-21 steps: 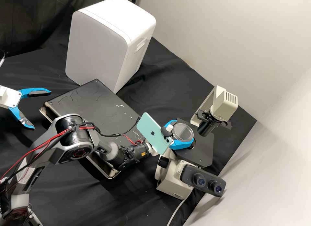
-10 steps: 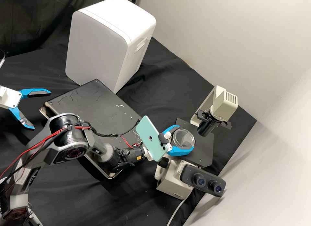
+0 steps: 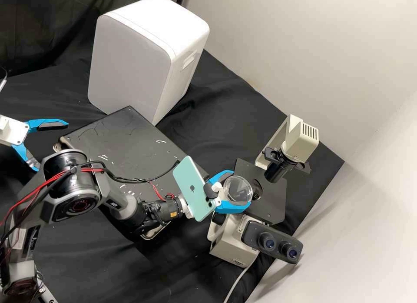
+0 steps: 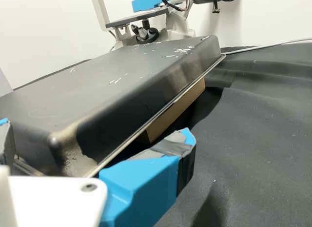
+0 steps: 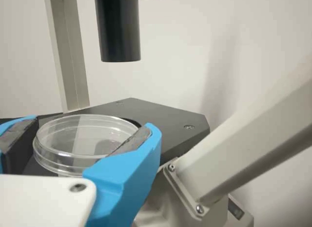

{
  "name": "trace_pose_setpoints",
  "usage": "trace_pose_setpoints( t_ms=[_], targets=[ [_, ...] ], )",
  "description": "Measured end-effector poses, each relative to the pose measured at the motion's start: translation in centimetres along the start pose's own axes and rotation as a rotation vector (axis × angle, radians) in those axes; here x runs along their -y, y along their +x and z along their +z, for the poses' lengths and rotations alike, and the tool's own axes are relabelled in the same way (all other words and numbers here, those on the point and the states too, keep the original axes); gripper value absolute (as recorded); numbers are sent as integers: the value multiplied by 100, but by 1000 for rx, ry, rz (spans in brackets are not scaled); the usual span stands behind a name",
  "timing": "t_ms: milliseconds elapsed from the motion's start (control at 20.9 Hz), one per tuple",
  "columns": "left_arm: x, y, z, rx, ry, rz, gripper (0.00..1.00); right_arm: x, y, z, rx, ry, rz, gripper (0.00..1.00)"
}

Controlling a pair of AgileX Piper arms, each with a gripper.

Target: Place the petri dish on the bench

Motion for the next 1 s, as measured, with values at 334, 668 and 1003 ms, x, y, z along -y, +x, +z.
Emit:
trace_pose_setpoints(
  t_ms=[334,668,1003],
  targets=[
    [0,0,0,0,0,0,100,85,-169,-101,-33,1,-26,0],
    [0,0,0,0,0,0,100,160,-455,-316,-109,7,-55,0],
    [0,0,0,0,0,0,100,272,-681,-572,-235,22,-78,0]
  ],
)
